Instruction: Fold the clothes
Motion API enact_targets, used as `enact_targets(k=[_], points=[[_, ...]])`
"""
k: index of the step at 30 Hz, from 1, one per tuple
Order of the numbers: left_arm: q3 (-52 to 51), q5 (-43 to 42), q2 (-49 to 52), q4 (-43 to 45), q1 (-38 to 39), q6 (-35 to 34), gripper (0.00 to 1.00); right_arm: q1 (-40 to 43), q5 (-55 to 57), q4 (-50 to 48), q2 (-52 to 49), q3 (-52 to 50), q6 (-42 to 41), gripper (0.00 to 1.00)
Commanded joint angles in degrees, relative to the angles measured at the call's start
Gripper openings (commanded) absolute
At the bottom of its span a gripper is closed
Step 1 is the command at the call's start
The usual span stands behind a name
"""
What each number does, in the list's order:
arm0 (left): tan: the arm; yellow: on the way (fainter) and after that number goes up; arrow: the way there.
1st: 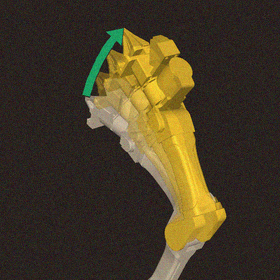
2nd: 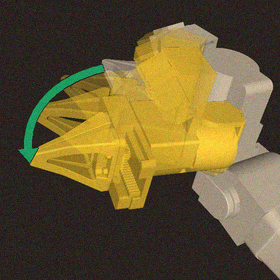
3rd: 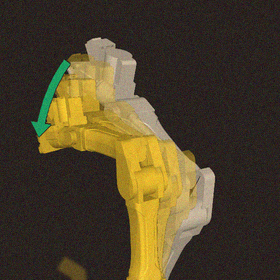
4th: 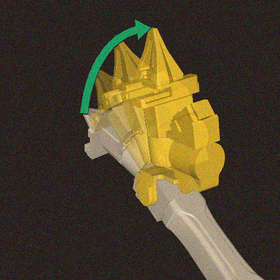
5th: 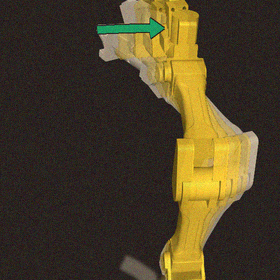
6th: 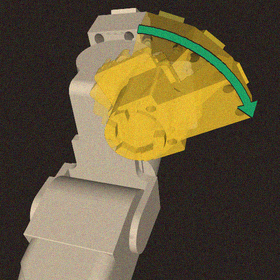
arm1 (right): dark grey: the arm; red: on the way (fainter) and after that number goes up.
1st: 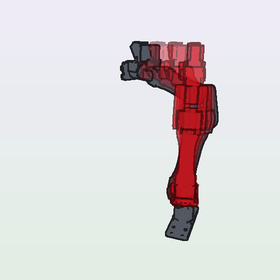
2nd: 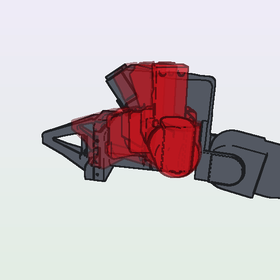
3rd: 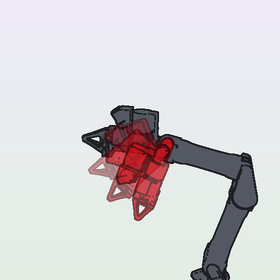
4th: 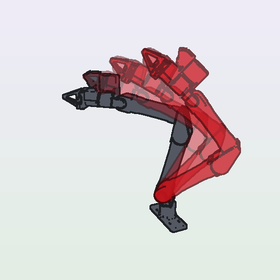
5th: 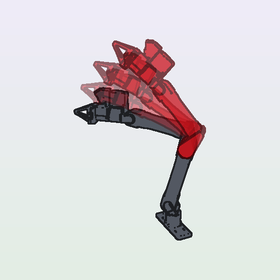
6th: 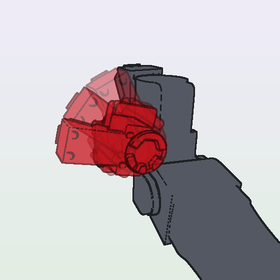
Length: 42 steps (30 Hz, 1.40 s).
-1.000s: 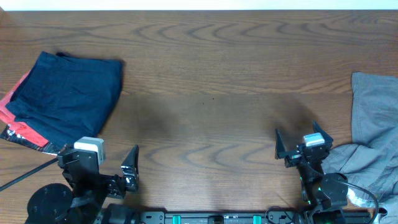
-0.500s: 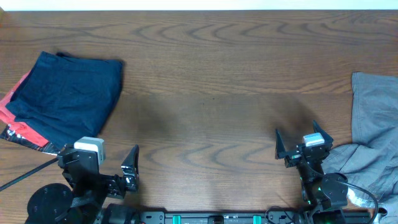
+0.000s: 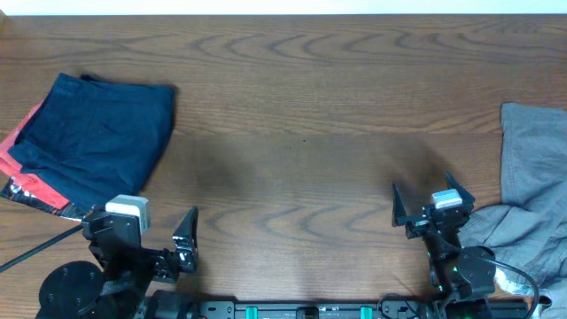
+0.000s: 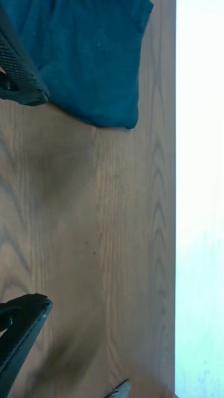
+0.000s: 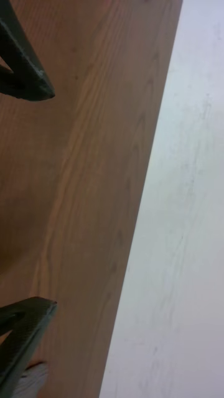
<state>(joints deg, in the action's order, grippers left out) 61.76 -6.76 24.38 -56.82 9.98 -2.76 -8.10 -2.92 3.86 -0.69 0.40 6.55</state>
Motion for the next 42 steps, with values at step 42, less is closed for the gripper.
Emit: enact_targets(k=[42], points=[[-61.5,3.8,-24.3,59.0,-7.2,2.1,0.98,0.4,0.5,0.2,0.4,-0.1,0.7,0.99]])
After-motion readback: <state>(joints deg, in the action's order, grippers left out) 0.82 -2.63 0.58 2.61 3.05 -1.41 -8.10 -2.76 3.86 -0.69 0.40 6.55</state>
